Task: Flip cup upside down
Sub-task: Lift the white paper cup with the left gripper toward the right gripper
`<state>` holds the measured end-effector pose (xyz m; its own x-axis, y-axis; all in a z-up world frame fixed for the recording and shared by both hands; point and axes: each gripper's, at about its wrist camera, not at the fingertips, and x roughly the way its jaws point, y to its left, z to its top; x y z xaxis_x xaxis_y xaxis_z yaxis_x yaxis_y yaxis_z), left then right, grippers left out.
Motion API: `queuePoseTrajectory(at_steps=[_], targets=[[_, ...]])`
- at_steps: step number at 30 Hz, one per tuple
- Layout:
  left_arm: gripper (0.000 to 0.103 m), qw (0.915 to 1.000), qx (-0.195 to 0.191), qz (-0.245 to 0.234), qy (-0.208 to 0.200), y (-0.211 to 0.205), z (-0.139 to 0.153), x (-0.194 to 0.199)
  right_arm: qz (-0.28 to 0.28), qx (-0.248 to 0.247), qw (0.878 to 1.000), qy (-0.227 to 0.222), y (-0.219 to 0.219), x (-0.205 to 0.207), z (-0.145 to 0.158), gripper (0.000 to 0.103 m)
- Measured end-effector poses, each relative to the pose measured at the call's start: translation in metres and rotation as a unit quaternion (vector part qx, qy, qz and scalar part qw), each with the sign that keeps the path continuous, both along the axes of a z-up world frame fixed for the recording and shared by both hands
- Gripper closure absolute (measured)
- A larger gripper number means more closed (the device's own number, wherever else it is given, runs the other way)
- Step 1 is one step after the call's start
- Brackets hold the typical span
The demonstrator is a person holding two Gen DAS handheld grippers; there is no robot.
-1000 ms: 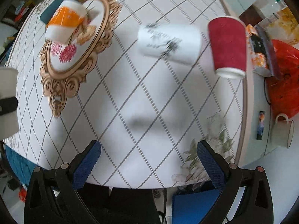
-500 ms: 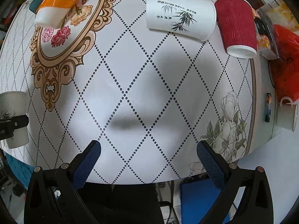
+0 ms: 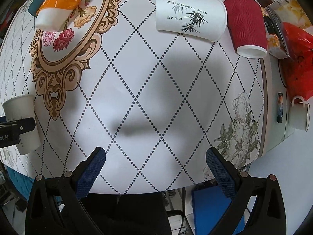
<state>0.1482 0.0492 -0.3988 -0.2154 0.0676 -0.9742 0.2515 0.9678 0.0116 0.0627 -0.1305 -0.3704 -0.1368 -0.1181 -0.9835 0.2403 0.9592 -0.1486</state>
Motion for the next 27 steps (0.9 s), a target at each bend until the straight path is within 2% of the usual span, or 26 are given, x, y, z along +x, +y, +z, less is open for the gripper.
queuePoseTrajectory(at_steps=[15,20,27], targets=[[0.016,0.9996,-0.020,0.019,-0.008,0.028,0.012,0.019,-0.003,-0.005,1.000,-0.003,0.010,-0.001,0.004,0.000],[0.016,0.9987,-0.036,0.029,-0.023,0.040,0.032,0.018,-0.001,-0.004,1.000,-0.007,0.014,-0.003,0.010,0.000],[0.016,0.9956,-0.060,0.050,-0.051,0.070,0.075,0.011,0.005,0.004,1.000,-0.022,0.023,0.001,0.030,0.000]])
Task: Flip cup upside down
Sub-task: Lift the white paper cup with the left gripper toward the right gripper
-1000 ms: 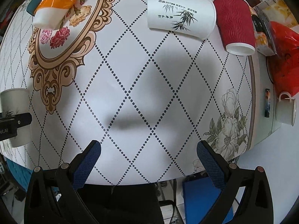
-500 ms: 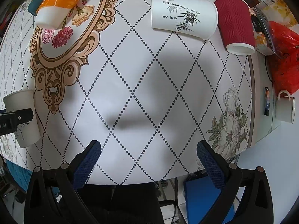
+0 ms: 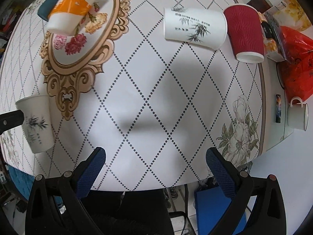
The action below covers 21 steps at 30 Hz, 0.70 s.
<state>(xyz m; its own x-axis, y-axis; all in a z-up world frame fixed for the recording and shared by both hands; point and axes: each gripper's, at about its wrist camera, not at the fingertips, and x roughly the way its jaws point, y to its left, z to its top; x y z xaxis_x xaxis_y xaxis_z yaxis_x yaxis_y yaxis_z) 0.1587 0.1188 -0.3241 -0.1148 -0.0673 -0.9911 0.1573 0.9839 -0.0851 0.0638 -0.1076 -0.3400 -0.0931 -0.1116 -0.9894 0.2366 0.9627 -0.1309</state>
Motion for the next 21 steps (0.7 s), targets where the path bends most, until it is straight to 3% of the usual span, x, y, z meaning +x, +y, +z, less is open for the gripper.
queuePoseTrajectory(at_steps=[7,15,21], targets=[[0.016,0.9984,-0.002,0.038,-0.041,0.038,0.041,-0.020,0.013,0.031,0.999,-0.026,0.022,0.001,0.031,0.000],[0.016,0.9938,0.023,0.089,-0.062,0.084,0.036,-0.047,0.075,0.054,0.995,-0.042,0.076,0.005,0.054,0.000],[0.016,0.9902,0.019,0.131,-0.045,0.125,0.013,-0.058,0.110,0.048,0.992,-0.036,0.114,0.017,0.052,0.000]])
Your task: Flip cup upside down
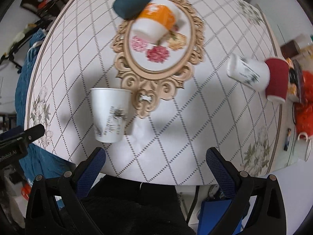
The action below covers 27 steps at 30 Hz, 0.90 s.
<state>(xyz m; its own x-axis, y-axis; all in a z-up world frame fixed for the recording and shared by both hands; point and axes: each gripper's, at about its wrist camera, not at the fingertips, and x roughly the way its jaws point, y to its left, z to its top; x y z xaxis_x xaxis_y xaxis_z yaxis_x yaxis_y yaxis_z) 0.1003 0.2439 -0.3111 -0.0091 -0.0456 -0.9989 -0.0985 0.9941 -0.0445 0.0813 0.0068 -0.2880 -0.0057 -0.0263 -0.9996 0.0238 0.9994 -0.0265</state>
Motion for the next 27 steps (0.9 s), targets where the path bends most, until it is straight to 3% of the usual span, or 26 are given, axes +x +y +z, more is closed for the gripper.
queuePoseTrajectory(at_steps=[3,6,9,10,12,13,15,18,20,22,23,26,27], targets=[[0.016,1.0000,0.001,0.008,0.001,0.015,-0.010,-0.002,0.035,-0.012,0.999,0.004,0.021,0.004,-0.003,0.000],[0.016,0.9999,0.001,0.015,0.005,0.026,-0.020,-0.003,0.108,-0.046,0.993,-0.003,0.046,0.006,-0.002,0.000],[0.016,0.9997,0.003,0.022,0.011,0.037,-0.030,-0.005,0.241,-0.108,0.964,-0.018,0.078,0.006,-0.002,0.000],[0.016,0.9997,0.004,0.023,0.011,0.038,-0.032,-0.005,0.304,-0.137,0.943,-0.025,0.090,0.003,-0.003,0.000],[0.016,0.9996,0.008,0.023,0.013,0.040,-0.038,-0.005,0.426,-0.205,0.880,-0.039,0.111,-0.008,-0.008,0.000],[0.016,0.9996,0.011,0.023,0.013,0.040,-0.042,-0.005,0.489,-0.238,0.838,-0.044,0.120,-0.017,-0.013,0.000],[0.016,0.9994,0.015,0.028,0.016,0.040,-0.049,-0.004,0.609,-0.286,0.738,-0.050,0.132,-0.039,-0.026,0.000],[0.016,0.9990,0.011,0.037,0.024,0.041,-0.059,-0.003,0.748,-0.343,0.567,-0.038,0.134,-0.069,-0.054,0.000],[0.015,0.9987,0.011,0.042,0.027,0.041,-0.064,-0.002,0.806,-0.361,0.467,-0.034,0.128,-0.085,-0.069,0.000],[0.015,0.9983,0.016,0.048,0.028,0.043,-0.068,-0.001,0.848,-0.368,0.381,-0.029,0.121,-0.096,-0.083,0.000],[0.015,0.9981,0.015,0.051,0.030,0.045,-0.070,-0.001,0.864,-0.367,0.343,-0.027,0.120,-0.100,-0.089,0.000],[0.015,0.9973,0.015,0.061,0.037,0.048,-0.077,-0.001,0.896,-0.358,0.261,-0.019,0.112,-0.107,-0.103,0.000],[0.015,0.9971,0.016,0.063,0.039,0.049,-0.079,-0.001,0.902,-0.355,0.243,-0.019,0.110,-0.110,-0.107,0.000]])
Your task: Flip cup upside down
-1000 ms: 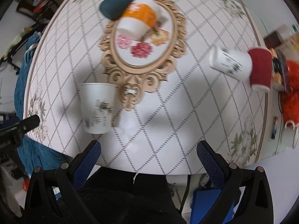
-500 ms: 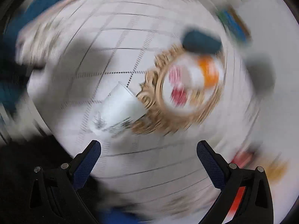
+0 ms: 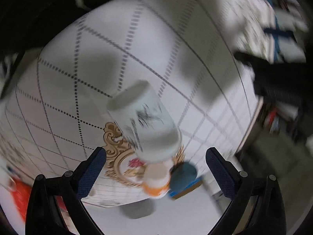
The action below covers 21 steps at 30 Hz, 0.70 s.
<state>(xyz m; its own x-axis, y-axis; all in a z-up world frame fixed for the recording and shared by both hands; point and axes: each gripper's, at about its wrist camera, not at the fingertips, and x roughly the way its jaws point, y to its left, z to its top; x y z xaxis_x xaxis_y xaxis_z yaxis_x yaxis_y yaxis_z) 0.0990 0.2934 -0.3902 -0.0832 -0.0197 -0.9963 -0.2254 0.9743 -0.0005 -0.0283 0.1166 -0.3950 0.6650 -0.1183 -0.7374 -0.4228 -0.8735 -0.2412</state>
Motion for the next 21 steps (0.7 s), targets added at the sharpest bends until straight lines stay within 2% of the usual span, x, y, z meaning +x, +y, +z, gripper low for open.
queuePoseTrajectory(at_steps=[4,11,12,16,18,21], targets=[[0.015,1.0000,0.002,0.005,0.008,0.004,-0.006,0.000,0.053,-0.024,0.998,0.016,-0.006,0.002,-0.014,0.002],[0.015,0.9998,-0.001,0.006,0.017,0.003,-0.012,-0.003,0.095,-0.052,0.994,0.031,-0.017,0.011,-0.032,0.007],[0.015,0.9998,-0.002,0.007,0.018,0.001,-0.012,-0.003,0.097,-0.054,0.993,0.031,-0.022,0.007,-0.032,0.009],[0.015,0.9998,-0.002,0.007,0.020,-0.003,-0.012,-0.005,0.091,-0.063,0.993,0.030,-0.024,0.018,-0.037,0.029],[0.015,0.9997,-0.003,0.007,0.021,-0.005,-0.012,-0.006,0.077,-0.067,0.994,0.029,-0.023,0.025,-0.038,0.036],[0.015,0.9997,-0.003,0.007,0.022,-0.004,-0.013,-0.006,0.049,-0.059,0.997,0.032,-0.017,0.035,-0.037,0.036]])
